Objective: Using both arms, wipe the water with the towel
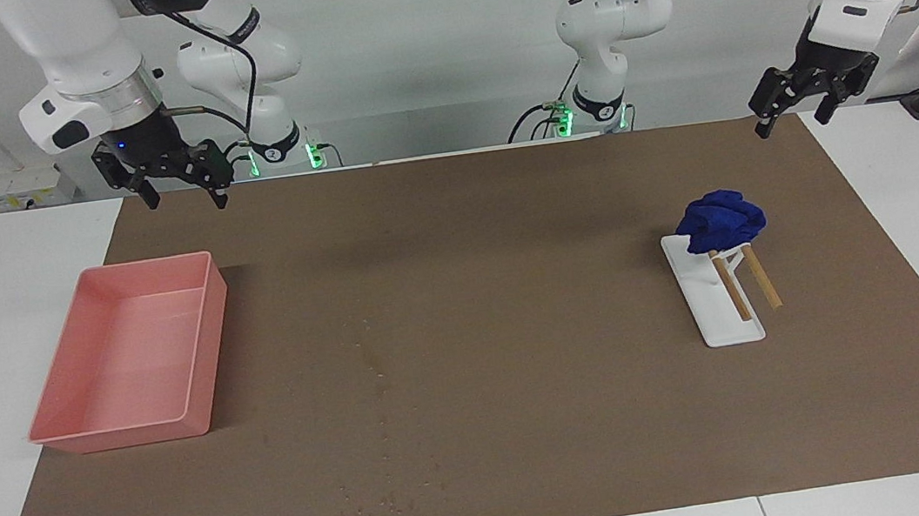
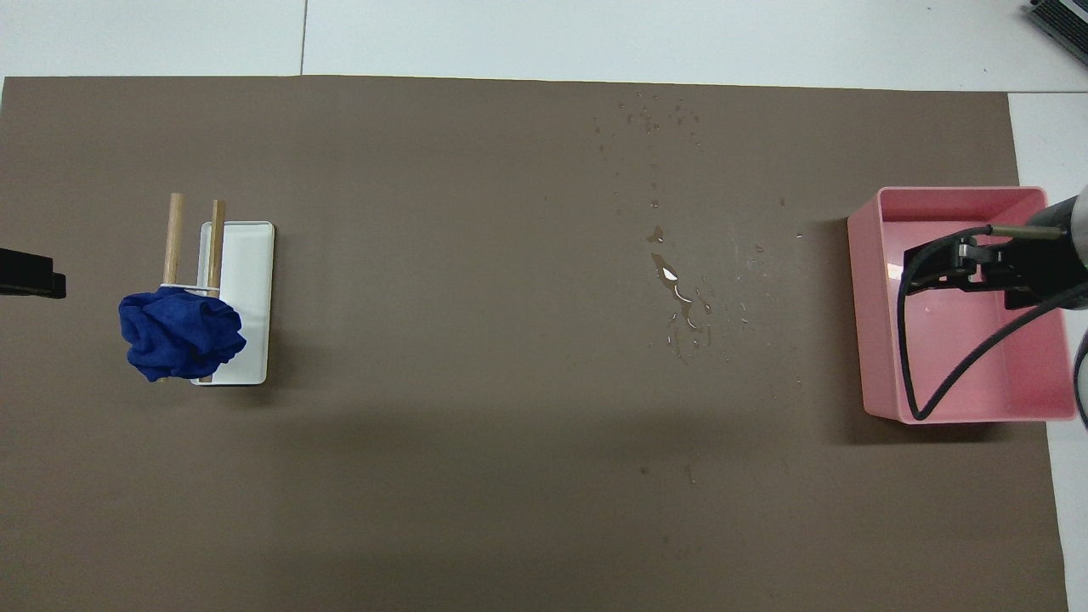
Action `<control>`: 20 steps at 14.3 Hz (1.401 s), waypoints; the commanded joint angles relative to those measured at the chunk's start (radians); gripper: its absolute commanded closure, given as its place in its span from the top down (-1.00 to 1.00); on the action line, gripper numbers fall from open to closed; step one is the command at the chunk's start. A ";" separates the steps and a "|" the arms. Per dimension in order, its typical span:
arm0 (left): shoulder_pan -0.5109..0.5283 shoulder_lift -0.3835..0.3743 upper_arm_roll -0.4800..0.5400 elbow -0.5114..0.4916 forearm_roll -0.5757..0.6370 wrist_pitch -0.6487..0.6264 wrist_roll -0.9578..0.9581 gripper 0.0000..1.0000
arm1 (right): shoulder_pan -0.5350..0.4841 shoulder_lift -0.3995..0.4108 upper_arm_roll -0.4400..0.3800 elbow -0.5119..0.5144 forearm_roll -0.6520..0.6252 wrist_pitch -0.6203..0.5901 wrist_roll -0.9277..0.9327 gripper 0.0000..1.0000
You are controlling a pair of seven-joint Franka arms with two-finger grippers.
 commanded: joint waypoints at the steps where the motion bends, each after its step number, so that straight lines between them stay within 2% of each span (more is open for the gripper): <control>1: 0.009 -0.048 0.001 -0.098 0.020 0.087 0.013 1.00 | -0.005 -0.031 0.004 -0.047 0.018 0.025 0.030 1.00; 7: 0.070 -0.068 0.003 -0.262 0.022 0.225 0.100 1.00 | -0.004 -0.037 0.007 -0.059 0.018 0.027 0.031 1.00; 11: 0.089 -0.062 0.001 -0.372 0.020 0.324 0.071 1.00 | -0.004 -0.038 0.007 -0.061 0.018 0.027 0.031 1.00; 16: 0.070 -0.022 0.000 -0.409 0.004 0.393 -0.153 1.00 | -0.005 -0.038 0.007 -0.061 0.018 0.027 0.027 1.00; 20: 0.069 -0.012 0.000 -0.461 -0.070 0.512 -0.294 1.00 | -0.005 -0.038 0.007 -0.061 0.018 0.024 0.014 1.00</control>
